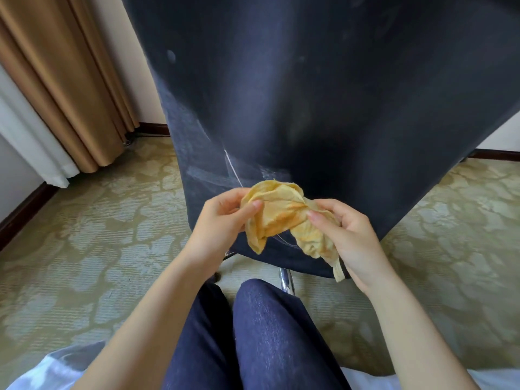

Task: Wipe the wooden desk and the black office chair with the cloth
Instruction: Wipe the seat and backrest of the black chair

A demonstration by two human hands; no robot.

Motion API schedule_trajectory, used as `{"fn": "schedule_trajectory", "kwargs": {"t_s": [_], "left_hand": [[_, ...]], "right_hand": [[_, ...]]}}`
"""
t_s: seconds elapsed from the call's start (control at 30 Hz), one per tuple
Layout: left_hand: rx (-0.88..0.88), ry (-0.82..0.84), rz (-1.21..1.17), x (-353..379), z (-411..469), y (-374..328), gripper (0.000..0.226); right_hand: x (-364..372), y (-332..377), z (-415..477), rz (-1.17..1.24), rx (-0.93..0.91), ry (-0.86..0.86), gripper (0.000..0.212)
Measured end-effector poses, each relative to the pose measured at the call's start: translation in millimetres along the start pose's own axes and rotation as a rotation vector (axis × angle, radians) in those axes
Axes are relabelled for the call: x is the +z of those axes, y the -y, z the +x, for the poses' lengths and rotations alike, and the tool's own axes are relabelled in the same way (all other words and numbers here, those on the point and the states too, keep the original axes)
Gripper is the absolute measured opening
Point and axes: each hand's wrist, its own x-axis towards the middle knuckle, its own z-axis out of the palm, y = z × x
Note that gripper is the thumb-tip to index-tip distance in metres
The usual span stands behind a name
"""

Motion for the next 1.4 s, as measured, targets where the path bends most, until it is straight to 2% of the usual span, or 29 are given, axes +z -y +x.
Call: {"fn": "schedule_trajectory", "kwargs": {"t_s": [0.13, 0.2, 0.37, 0.43, 0.63, 0.73, 0.83, 0.93, 1.07, 1.13, 1.23, 1.33, 1.4], "left_hand": [[0.136, -0.113, 0.137, 3, 5, -17, 0.014], [0.199, -0.113, 0.232, 6, 7, -28, 0.016], [0.314, -0.078, 0.484, 9, 17, -58, 0.021], [0.345, -0.051, 0.57, 9, 20, -68, 0.02], [0.277, 0.016, 0.636, 6, 18, -79, 0.021], [0.205, 0.026, 0.598, 0, 15, -73, 0.021], [0.214, -0.086, 0.683, -9, 17, -62, 0.023], [0.269, -0.142, 0.843, -17, 14, -51, 0.018], [0.395, -0.181, 0.825, -18, 3, -39, 0.017], [0.505, -0.163, 0.887, -15, -5, -28, 0.018], [0.617, -0.126, 0.994, -3, -22, 0, 0.025], [0.655, -0.109, 1.018, 6, -34, 25, 0.018], [0.656, -0.122, 1.048, 8, -35, 36, 0.023]], "right_hand": [[-6, -11, -2, -0.407, -0.032, -0.044, 0.032], [-10, -12, -2, -0.505, -0.014, -0.008, 0.037], [-1, 3, 9, -0.309, -0.081, 0.003, 0.034], [9, 12, 17, -0.3, -0.09, 0.036, 0.038], [31, 11, 36, -0.264, -0.01, 0.167, 0.045], [37, -2, 34, -0.303, -0.024, 0.092, 0.027], [35, -10, 33, -0.472, -0.041, 0.055, 0.007], [28, -12, 31, -0.535, -0.055, -0.066, 0.01], [23, -10, 33, -0.596, -0.078, -0.193, 0.022], [24, -9, 35, -0.534, -0.022, -0.231, 0.019], [26, -10, 36, -0.267, 0.139, -0.245, 0.016], [33, -17, 30, 0.032, 0.388, -0.138, 0.027], [38, -24, 23, 0.333, 0.534, -0.034, 0.034]]}}
